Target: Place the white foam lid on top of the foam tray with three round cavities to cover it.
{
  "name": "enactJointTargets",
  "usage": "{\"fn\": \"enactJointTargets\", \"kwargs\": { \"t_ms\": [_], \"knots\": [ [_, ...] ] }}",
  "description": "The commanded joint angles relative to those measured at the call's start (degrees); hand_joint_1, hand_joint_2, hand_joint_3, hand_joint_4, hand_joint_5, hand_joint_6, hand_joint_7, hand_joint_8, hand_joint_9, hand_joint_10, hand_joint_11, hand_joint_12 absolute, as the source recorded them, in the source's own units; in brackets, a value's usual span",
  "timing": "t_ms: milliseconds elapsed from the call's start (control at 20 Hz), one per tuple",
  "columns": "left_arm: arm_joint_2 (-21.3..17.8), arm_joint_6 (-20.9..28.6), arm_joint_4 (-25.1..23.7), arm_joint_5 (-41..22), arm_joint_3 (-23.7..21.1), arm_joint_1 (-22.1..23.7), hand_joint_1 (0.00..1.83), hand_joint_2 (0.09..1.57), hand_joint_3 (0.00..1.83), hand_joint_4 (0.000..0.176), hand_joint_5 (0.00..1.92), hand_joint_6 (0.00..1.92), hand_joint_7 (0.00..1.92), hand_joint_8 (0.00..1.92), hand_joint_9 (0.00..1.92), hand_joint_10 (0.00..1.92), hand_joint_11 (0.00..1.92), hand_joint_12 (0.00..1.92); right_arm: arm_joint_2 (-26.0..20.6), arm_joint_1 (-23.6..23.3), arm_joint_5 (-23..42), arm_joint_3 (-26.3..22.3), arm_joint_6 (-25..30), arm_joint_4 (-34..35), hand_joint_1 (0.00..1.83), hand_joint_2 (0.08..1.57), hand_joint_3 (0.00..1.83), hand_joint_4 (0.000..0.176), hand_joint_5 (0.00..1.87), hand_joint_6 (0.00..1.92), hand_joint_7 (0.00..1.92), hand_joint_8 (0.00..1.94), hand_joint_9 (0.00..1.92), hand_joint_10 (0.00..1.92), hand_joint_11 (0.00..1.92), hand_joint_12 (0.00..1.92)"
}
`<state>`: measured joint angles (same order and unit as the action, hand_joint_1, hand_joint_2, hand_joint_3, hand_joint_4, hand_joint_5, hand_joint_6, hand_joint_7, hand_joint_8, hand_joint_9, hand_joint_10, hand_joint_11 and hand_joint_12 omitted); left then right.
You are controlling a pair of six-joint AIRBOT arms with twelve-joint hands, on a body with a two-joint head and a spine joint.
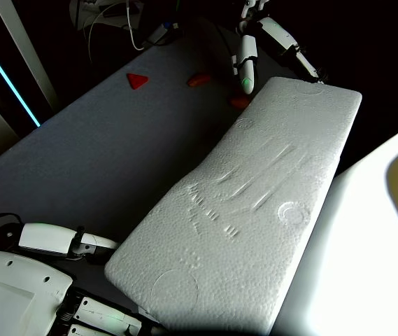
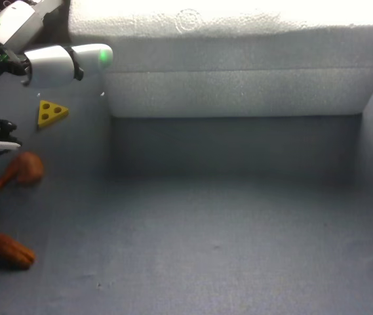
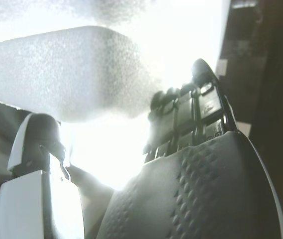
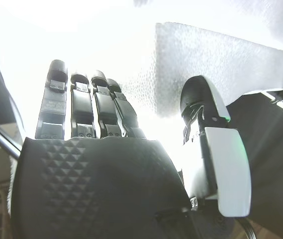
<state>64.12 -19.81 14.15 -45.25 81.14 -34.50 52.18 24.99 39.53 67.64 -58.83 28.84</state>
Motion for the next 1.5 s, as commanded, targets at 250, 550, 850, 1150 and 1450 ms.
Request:
{"fn": "enactJointTargets", "kwargs": {
  "t_ms": [250, 550, 850, 1150, 1450],
  "knots": [
    [3.41, 1.68, -6.92, -2.13, 2.89, 3.46, 0.54, 1.04, 0.00, 0.000, 0.21, 0.00, 0.08, 0.00, 0.01, 0.00, 0.00, 0.24, 0.54, -2.21, 3.01, 1.59, -1.62, -3.45, 0.29, 1.28, 0.00, 0.000, 0.00, 0.00, 0.03, 0.01, 0.03, 0.12, 0.00, 0.76],
    [4.95, 1.71, -7.10, 0.45, 4.94, 4.94, 0.50, 1.03, 0.00, 0.000, 0.10, 0.00, 0.04, 0.00, 0.00, 0.00, 0.00, 0.25, 1.12, -3.20, 0.44, 3.66, -3.69, -0.73, 0.30, 1.30, 0.01, 0.000, 0.00, 0.00, 0.00, 0.00, 0.00, 0.00, 0.00, 0.21],
    [6.21, 1.71, -6.92, 2.56, 6.53, 5.20, 0.50, 1.04, 0.00, 0.001, 0.03, 0.00, 0.01, 0.00, 0.01, 0.00, 0.00, 0.58, 1.15, -3.23, -1.28, 4.86, -3.96, 0.50, 0.40, 1.27, 0.00, 0.000, 0.00, 0.00, 0.00, 0.00, 0.00, 0.00, 0.00, 0.44],
    [6.66, 1.02, -5.98, 4.68, 7.57, 4.56, 0.48, 1.02, 0.00, 0.031, 0.00, 0.00, 0.00, 0.00, 0.00, 0.00, 0.00, 0.44, 1.79, -3.23, -3.11, 5.95, -5.49, 2.75, 0.37, 1.22, 0.00, 0.000, 0.00, 0.00, 0.00, 0.00, 0.00, 0.00, 0.00, 0.04],
    [5.95, 0.02, -4.97, 4.52, 7.33, 3.85, 0.47, 1.01, 0.00, 0.045, 0.00, 0.00, 0.00, 0.00, 0.00, 0.00, 0.00, 0.39, 0.27, -3.24, -3.36, 4.93, -8.85, 4.82, 0.35, 1.22, 0.00, 0.000, 0.00, 0.00, 0.00, 0.00, 0.00, 0.00, 0.00, 0.00]
  ]
}}
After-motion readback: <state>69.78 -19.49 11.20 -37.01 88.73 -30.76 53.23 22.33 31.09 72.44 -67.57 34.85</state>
